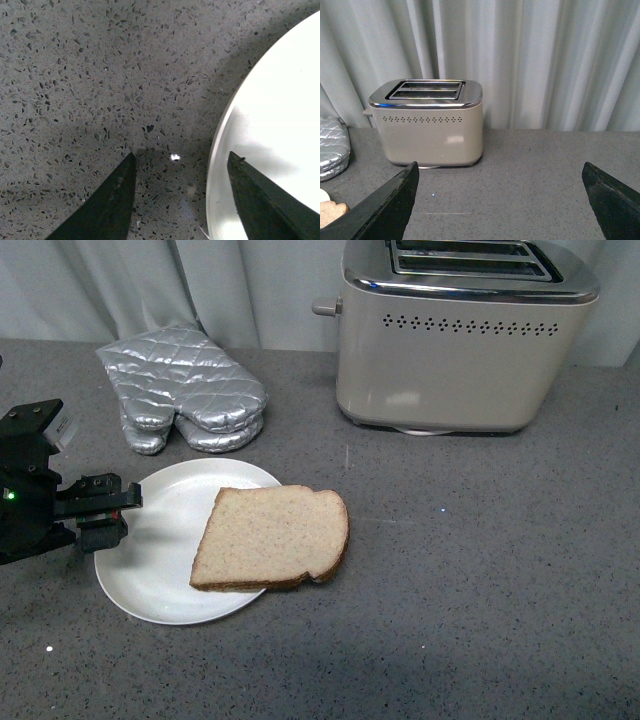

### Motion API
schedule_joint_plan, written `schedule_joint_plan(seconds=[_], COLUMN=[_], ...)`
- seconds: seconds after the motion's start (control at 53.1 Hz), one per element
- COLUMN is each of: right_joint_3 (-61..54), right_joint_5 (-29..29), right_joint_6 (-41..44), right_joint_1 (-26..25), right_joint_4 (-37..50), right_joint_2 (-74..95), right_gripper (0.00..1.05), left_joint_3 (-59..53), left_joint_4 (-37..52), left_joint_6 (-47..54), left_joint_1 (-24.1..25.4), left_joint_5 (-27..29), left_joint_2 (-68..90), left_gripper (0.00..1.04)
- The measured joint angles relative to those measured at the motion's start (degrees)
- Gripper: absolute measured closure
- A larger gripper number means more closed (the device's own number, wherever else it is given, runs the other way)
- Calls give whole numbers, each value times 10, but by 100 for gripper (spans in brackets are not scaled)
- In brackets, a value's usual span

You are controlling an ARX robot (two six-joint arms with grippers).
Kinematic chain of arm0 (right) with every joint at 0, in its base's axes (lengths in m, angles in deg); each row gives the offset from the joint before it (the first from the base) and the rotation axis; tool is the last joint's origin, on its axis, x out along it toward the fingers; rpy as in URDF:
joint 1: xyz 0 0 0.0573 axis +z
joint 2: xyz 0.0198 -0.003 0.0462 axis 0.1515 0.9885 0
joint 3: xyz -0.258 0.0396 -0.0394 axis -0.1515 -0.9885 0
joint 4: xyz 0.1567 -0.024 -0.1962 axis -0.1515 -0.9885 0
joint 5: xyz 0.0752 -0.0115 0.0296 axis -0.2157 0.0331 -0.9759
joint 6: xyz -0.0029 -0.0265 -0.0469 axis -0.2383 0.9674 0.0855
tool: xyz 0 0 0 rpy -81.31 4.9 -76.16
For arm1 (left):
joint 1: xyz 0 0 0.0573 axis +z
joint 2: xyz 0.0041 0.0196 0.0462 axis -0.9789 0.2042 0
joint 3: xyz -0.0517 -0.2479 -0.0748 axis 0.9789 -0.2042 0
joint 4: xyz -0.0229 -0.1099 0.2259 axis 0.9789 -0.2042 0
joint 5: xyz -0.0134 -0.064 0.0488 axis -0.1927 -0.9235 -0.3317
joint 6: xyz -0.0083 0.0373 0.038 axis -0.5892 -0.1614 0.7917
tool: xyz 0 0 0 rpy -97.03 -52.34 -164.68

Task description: Put bread into toaster

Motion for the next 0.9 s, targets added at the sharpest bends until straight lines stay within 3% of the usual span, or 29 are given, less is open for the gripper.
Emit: schedule_joint_plan(seconds=[0.358, 0.602, 0.903], right_joint_3=[0, 0, 0], right_joint_5=[0, 0, 0], right_joint_6=[0, 0, 0], right_joint_1=[0, 0, 0], right_joint_4=[0, 0, 0], right_joint_2=[0, 0, 0], right_gripper=[10, 10, 10], left_joint_3=[9, 26, 109], left_joint_4=[-22, -42, -49], left_joint_6=[-62, -129, -221], left_joint_1=[-10, -47, -165], left_joint_5=[-57, -88, -101], left_joint_2=[-1, -29, 2], left_gripper=[102, 102, 102])
